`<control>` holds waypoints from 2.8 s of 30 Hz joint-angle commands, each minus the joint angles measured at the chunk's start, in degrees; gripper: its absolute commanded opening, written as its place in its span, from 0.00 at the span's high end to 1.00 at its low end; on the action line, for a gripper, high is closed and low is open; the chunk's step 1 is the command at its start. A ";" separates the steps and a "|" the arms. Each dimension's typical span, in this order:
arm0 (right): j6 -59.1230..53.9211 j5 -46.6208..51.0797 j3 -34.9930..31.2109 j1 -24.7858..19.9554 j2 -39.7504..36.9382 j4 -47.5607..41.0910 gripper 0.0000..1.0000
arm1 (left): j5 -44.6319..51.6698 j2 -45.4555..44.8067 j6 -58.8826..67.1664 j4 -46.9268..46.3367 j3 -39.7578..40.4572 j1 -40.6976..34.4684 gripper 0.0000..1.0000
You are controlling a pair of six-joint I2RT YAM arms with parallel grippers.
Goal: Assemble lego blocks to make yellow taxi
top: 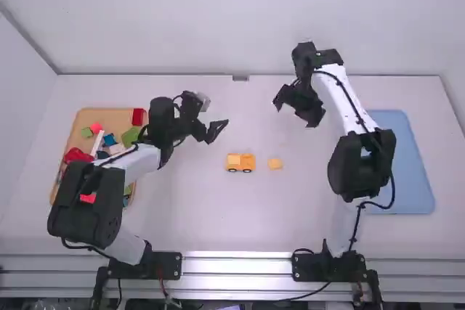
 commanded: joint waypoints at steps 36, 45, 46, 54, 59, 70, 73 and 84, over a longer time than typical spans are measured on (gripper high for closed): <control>-120.54 -58.69 -39.91 -11.26 0.04 30.14 0.02 | 33.24 8.07 54.58 -20.48 -0.50 -0.96 0.01; -126.03 -59.49 -54.75 -11.76 0.04 45.70 0.01 | 40.11 16.02 54.18 -12.98 0.24 -1.11 0.01; -126.05 -59.76 -56.35 -11.93 0.09 48.00 0.03 | 40.30 16.44 54.18 -12.33 0.24 -1.49 0.01; -126.05 -59.60 -59.58 -14.40 2.25 54.03 0.14 | 38.51 16.74 54.21 -12.31 0.24 -3.39 0.01; -126.09 -60.00 -57.29 -14.93 6.49 53.62 0.31 | 35.89 16.74 54.16 -12.59 0.24 -5.14 0.01; -136.15 -57.13 -50.38 -14.88 9.57 38.60 0.60 | 27.56 17.25 50.93 -12.22 0.24 -6.12 0.01; -136.10 -56.74 -50.12 -14.88 9.57 38.47 0.62 | 25.44 18.01 48.09 -10.86 0.24 -6.12 0.01; -135.10 -60.46 -49.70 -13.73 9.18 38.03 0.77 | 25.57 25.94 45.66 -1.68 0.24 -5.84 0.01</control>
